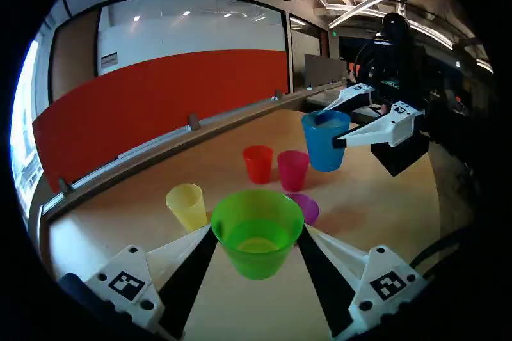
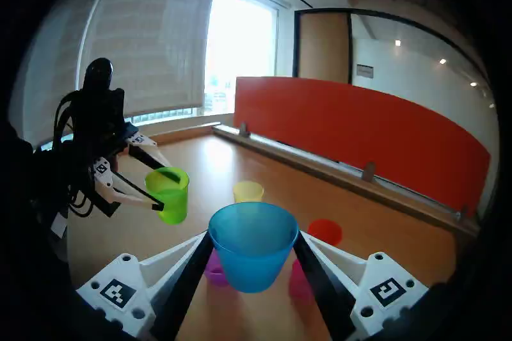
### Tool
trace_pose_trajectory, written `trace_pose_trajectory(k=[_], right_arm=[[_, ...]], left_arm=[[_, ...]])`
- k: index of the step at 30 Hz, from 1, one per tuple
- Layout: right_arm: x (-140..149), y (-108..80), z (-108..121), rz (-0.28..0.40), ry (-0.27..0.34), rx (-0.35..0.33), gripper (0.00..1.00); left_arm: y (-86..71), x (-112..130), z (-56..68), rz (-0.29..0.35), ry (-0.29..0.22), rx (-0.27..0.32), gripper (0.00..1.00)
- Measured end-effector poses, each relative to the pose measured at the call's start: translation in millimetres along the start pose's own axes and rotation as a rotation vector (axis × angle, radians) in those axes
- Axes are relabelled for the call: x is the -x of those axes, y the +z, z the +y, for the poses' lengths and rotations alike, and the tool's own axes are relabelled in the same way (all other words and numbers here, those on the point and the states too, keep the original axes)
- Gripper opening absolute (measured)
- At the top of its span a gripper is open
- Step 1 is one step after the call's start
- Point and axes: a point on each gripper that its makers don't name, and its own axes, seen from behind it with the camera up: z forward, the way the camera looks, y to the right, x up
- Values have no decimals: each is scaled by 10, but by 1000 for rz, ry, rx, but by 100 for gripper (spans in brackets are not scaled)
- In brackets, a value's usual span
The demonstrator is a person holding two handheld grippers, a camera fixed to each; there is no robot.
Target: Pour water
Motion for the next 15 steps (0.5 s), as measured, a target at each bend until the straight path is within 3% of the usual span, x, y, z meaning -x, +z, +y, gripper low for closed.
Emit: trace_pose_trajectory(k=[15], right_arm=[[637, 7, 43, -148, -3, -25, 92]], left_arm=[[234, 454, 44, -117, 7, 24, 86]])
